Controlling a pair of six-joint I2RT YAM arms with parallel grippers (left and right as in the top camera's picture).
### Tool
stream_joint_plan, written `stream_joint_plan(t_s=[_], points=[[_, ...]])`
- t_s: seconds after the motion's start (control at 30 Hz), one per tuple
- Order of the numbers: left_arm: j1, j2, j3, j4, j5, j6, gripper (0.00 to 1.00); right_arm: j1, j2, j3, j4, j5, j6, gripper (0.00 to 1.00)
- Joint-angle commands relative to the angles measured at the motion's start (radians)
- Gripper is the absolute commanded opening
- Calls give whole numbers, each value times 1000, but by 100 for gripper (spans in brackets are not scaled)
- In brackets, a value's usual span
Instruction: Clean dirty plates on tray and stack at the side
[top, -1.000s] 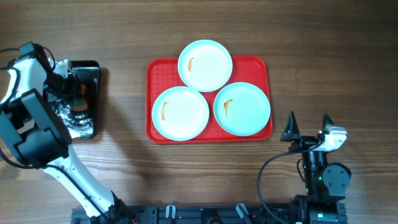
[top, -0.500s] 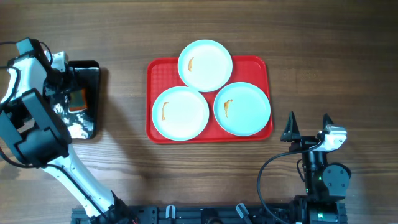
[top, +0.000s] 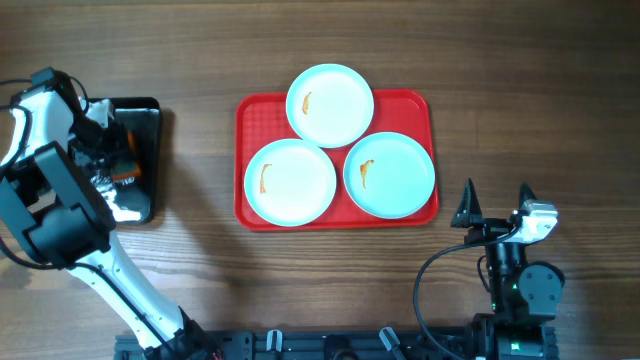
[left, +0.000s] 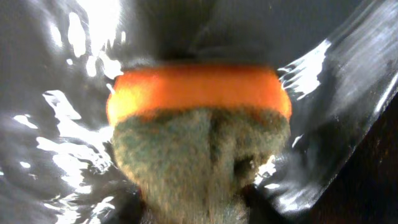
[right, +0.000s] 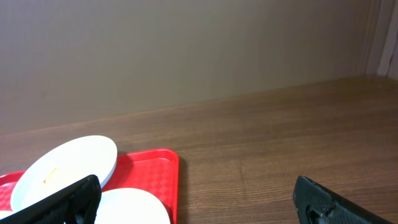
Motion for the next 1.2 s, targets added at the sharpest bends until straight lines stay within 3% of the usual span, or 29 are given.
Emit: stream_joint_plan(t_s=[0.0, 0.07, 0.1, 0.13, 0.37, 0.4, 0.53, 0.57, 0.6, 0.63, 0.73, 0.77, 0.8, 1.03, 1.07, 1.1, 1.13, 1.17], points=[[2, 48, -29, -45, 16, 3, 4, 1, -5, -1, 3, 0, 4, 100], [2, 48, -29, -50, 3, 3, 4, 1, -5, -1, 3, 0, 4, 100], [2, 48, -29, -51, -7, 3, 32, 1, -5, -1, 3, 0, 4, 100], [2, 48, -29, -55, -9, 3, 100, 1, -5, -1, 3, 0, 4, 100], [2, 48, -29, -197, -9, -27, 97, 1, -5, -1, 3, 0, 4, 100], [2, 48, -29, -214, -9, -27, 90, 1, -5, -1, 3, 0, 4, 100], [2, 49, -30, -214, -9, -27, 45, 1, -5, -1, 3, 0, 4, 100], [2, 49, -30, -210, -10, -27, 33, 1, -5, -1, 3, 0, 4, 100], [2, 49, -29, -206, -10, -27, 13, 1, -5, -1, 3, 0, 4, 100], [2, 49, -29, -200, -10, -27, 4, 1, -5, -1, 3, 0, 4, 100], [2, 49, -29, -182, -10, -27, 4, 1, -5, -1, 3, 0, 4, 100], [2, 49, -29, -174, -10, -27, 16, 1, -5, -1, 3, 0, 4, 100], [2, 49, -29, -168, -10, -27, 100, 1, -5, -1, 3, 0, 4, 100], [2, 49, -29, -126, -10, -19, 100, 1, -5, -1, 3, 0, 4, 100], [2, 49, -29, -126, -10, -19, 73, 1, -5, -1, 3, 0, 4, 99], [2, 49, -29, -126, -10, -19, 53, 1, -5, -1, 3, 0, 4, 100], [2, 49, -29, -126, -10, -19, 22, 1, -5, -1, 3, 0, 4, 100], [2, 49, -29, -127, -10, -19, 5, 1, -5, -1, 3, 0, 4, 100]])
